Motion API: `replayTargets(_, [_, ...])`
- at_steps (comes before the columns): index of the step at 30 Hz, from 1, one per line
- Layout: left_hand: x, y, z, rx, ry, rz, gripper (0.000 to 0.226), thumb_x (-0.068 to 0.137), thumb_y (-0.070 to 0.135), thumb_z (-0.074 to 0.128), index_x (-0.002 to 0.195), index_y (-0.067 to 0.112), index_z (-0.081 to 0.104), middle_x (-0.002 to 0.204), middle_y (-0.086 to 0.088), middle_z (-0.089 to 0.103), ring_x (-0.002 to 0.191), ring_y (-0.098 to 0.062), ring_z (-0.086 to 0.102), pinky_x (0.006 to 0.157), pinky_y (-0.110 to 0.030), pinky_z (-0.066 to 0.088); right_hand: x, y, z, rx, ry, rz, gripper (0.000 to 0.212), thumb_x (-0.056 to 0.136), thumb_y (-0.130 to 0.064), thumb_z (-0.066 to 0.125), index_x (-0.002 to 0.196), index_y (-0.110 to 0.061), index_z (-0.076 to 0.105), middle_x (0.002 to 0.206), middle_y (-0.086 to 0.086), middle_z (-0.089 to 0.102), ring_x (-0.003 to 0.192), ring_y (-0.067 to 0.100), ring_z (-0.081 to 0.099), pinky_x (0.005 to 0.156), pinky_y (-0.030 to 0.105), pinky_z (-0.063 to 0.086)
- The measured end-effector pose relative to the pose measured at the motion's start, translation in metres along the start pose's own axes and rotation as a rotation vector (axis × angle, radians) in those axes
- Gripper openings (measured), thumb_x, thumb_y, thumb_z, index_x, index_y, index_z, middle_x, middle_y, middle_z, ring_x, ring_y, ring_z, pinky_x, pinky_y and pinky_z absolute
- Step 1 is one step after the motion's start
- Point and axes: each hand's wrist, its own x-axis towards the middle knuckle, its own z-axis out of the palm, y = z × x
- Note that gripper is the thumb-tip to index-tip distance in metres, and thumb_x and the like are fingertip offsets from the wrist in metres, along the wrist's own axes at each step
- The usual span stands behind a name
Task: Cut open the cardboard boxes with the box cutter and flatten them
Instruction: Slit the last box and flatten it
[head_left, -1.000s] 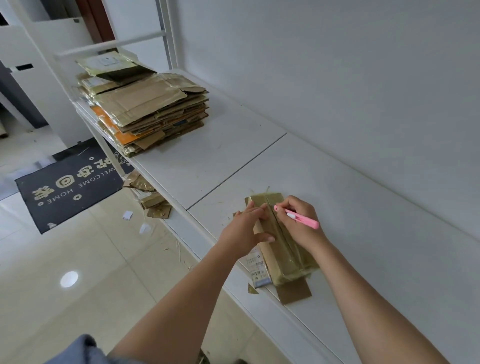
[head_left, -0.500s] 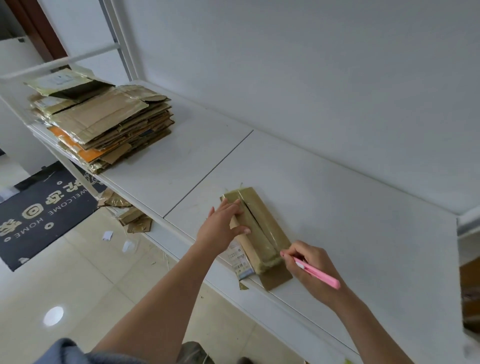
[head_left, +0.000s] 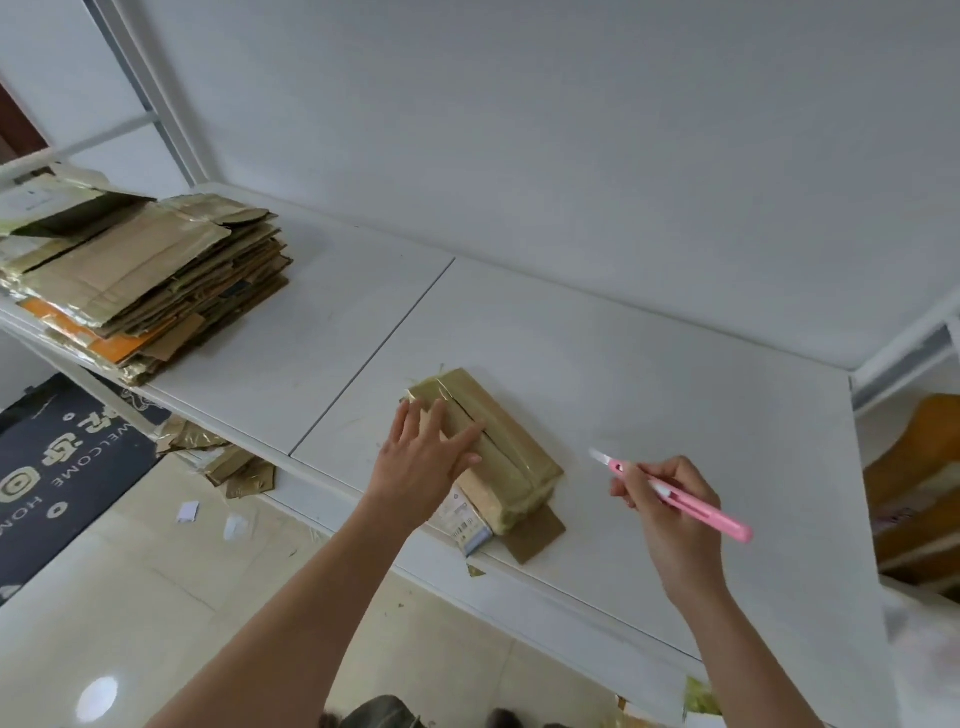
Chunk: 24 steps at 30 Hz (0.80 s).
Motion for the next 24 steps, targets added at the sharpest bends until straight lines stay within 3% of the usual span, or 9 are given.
replayTargets(2, [0.01, -0.004, -0.014, 0.058, -0.011, 0.12, 0.076, 0.081, 0.078, 0.025, 0.146, 0.04, 0.039, 0.141, -0.006, 0.037, 0.14, -0.028, 0.024, 0.121, -0.041, 0.012, -0.003, 0.004, 0.002, 0.022, 0.04, 0.02, 0.018, 0.093, -0.013, 0.066, 0.077, -0.011, 0.06, 0.076, 0.01, 0.074, 0.074, 0.029, 0.071, 0.068, 0.032, 0.056])
replayTargets(4, [0.024, -0.008, -0.025, 0.017, -0.038, 0.236, 0.083, 0.069, 0.081, 0.05, 0.137, 0.032, 0.052, 0.149, -0.005, 0.032, 0.144, -0.026, 0.02, 0.119, -0.04, 0.019, -0.004, 0.007, 0.003, 0.015, 0.064, 0.038, 0.023, 0.097, -0.015, 0.062, 0.074, -0.01, 0.059, 0.076, 0.01, 0.075, 0.071, 0.032, 0.07, 0.067, 0.039, 0.056])
replayTargets(6, [0.038, -0.005, -0.03, 0.034, -0.096, 0.34, 0.091, 0.063, 0.078, 0.063, 0.136, 0.024, 0.052, 0.162, -0.003, 0.017, 0.151, -0.023, 0.009, 0.121, -0.038, 0.012, -0.006, 0.009, 0.004, 0.017, 0.07, 0.065, 0.028, 0.099, -0.018, 0.056, 0.074, -0.008, 0.059, 0.076, 0.01, 0.075, 0.069, 0.03, 0.068, 0.069, 0.042, 0.055])
replayTargets(8, [0.051, 0.003, -0.031, 0.092, -0.204, 0.374, 0.106, 0.063, 0.074, 0.069, 0.146, 0.018, 0.038, 0.164, 0.0, 0.01, 0.152, -0.02, 0.004, 0.121, -0.036, 0.002, -0.007, 0.008, 0.005, 0.062, 0.084, 0.114, 0.028, 0.1, -0.019, 0.053, 0.076, -0.006, 0.058, 0.076, 0.012, 0.074, 0.071, 0.027, 0.067, 0.072, 0.04, 0.055])
replayTargets(10, [0.058, 0.009, -0.029, 0.052, -0.275, 0.318, 0.112, 0.062, 0.072, 0.074, 0.147, 0.014, 0.03, 0.159, -0.001, 0.027, 0.148, -0.02, 0.02, 0.12, -0.035, 0.006, -0.005, 0.005, 0.007, 0.165, 0.112, 0.175, 0.024, 0.1, -0.015, 0.052, 0.079, -0.003, 0.056, 0.075, 0.012, 0.073, 0.075, 0.027, 0.069, 0.079, 0.04, 0.058])
replayTargets(12, [0.059, 0.016, -0.027, -0.053, -0.232, 0.227, 0.098, 0.064, 0.077, 0.069, 0.134, 0.017, 0.037, 0.139, -0.001, 0.05, 0.133, -0.023, 0.044, 0.117, -0.037, 0.021, -0.003, 0.004, 0.009, 0.274, 0.133, 0.208, 0.02, 0.099, -0.011, 0.054, 0.082, -0.001, 0.055, 0.072, 0.012, 0.069, 0.074, 0.023, 0.07, 0.081, 0.038, 0.06])
replayTargets(16, [0.05, 0.036, -0.022, -0.109, -0.144, 0.011, 0.085, 0.07, 0.087, 0.047, 0.124, 0.022, 0.046, 0.12, -0.006, 0.059, 0.118, -0.028, 0.054, 0.099, -0.039, 0.042, -0.001, 0.006, 0.014, 0.309, 0.138, 0.177, 0.016, 0.097, -0.013, 0.06, 0.085, -0.003, 0.06, 0.076, 0.01, 0.069, 0.074, 0.017, 0.07, 0.077, 0.033, 0.06])
replayTargets(19, [0.034, 0.042, -0.009, -0.167, -0.141, -0.011, 0.078, 0.077, 0.079, 0.051, 0.134, 0.026, 0.048, 0.131, -0.007, 0.053, 0.129, -0.028, 0.044, 0.108, -0.038, 0.034, 0.004, 0.008, 0.017, 0.318, 0.153, 0.163, 0.015, 0.096, -0.009, 0.062, 0.082, -0.004, 0.058, 0.077, 0.011, 0.069, 0.074, 0.019, 0.07, 0.077, 0.033, 0.06])
replayTargets(24, [0.013, 0.038, 0.003, -0.188, -0.179, 0.008, 0.068, 0.095, 0.056, 0.048, 0.153, 0.026, 0.028, 0.155, -0.017, 0.022, 0.146, -0.03, 0.014, 0.12, -0.042, 0.007, 0.004, 0.016, 0.03, 0.313, 0.174, 0.216, 0.017, 0.099, -0.01, 0.055, 0.083, -0.005, 0.053, 0.07, 0.008, 0.066, 0.076, 0.021, 0.068, 0.081, 0.04, 0.059])
